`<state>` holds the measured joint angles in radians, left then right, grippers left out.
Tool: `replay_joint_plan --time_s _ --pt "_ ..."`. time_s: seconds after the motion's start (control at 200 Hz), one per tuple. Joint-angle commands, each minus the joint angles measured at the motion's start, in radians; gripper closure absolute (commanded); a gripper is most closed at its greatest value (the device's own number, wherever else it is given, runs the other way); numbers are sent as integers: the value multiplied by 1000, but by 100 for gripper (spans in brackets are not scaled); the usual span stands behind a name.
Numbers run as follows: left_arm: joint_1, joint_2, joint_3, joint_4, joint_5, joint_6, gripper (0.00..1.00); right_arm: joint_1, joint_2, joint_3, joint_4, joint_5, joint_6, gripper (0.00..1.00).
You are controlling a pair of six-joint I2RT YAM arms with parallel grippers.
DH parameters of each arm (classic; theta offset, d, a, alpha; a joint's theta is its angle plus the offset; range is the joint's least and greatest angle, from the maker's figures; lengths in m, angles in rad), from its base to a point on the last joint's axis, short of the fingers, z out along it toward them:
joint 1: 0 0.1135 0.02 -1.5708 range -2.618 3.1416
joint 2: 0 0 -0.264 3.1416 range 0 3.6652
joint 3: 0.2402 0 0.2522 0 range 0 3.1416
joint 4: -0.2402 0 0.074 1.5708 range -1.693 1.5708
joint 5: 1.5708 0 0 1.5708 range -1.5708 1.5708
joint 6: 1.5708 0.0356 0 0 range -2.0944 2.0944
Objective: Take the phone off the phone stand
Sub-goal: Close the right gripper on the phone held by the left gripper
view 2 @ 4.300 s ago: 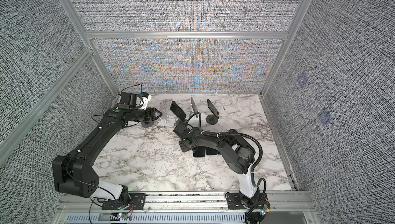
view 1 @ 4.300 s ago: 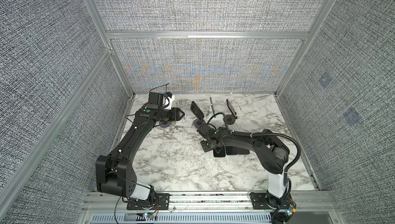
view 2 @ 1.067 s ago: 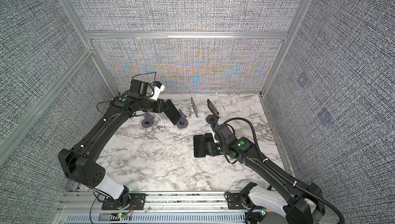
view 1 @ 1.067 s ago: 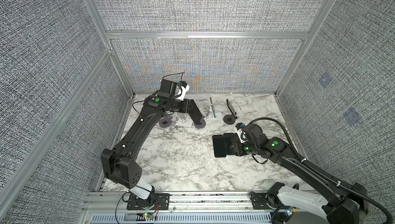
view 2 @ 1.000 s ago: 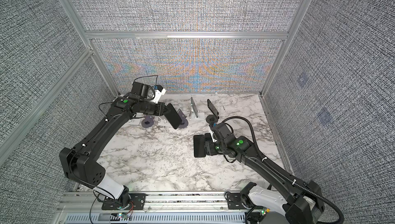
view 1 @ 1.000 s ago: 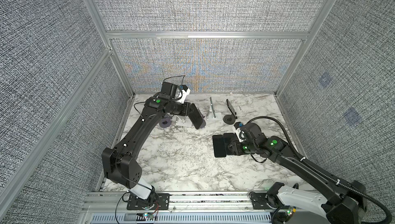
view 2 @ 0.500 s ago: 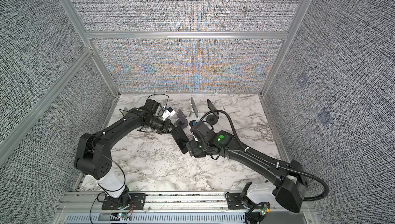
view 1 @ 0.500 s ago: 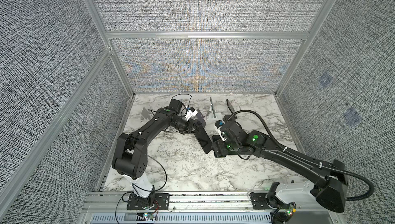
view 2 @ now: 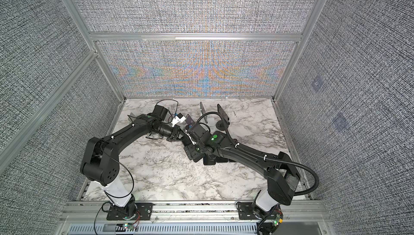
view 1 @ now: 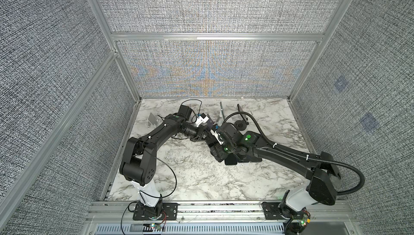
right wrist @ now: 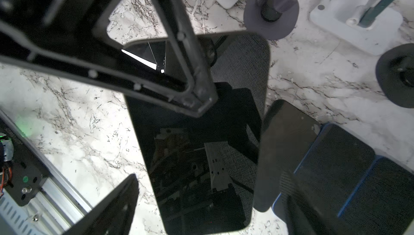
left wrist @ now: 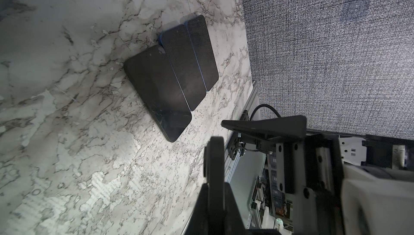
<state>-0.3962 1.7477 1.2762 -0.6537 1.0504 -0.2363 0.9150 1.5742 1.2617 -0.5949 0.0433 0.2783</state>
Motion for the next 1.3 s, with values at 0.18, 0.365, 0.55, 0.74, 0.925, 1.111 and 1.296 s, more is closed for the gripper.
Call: replay_joint_plan --time_s 0.18,0.365,0.55,0.74,0.925,1.111,1.296 --pt "0 -4 6 8 55 13 100 -1 36 2 61 -7 -8 23" --pt "1 -5 9 -1 59 22 100 -2 56 4 72 -13 -9 30" --pt "1 -8 9 0 63 23 100 -2 59 -1 87 -8 -5 39" --pt "0 -8 8 1 59 20 100 -6 65 0 88 -2 1 48" --pt "0 -7 8 6 51 13 100 -5 57 -9 94 14 10 53" --pt "2 -2 6 9 42 5 71 -5 51 -15 95 24 34 56" --pt "3 -8 4 13 33 0 51 -7 53 -15 92 31 60 58"
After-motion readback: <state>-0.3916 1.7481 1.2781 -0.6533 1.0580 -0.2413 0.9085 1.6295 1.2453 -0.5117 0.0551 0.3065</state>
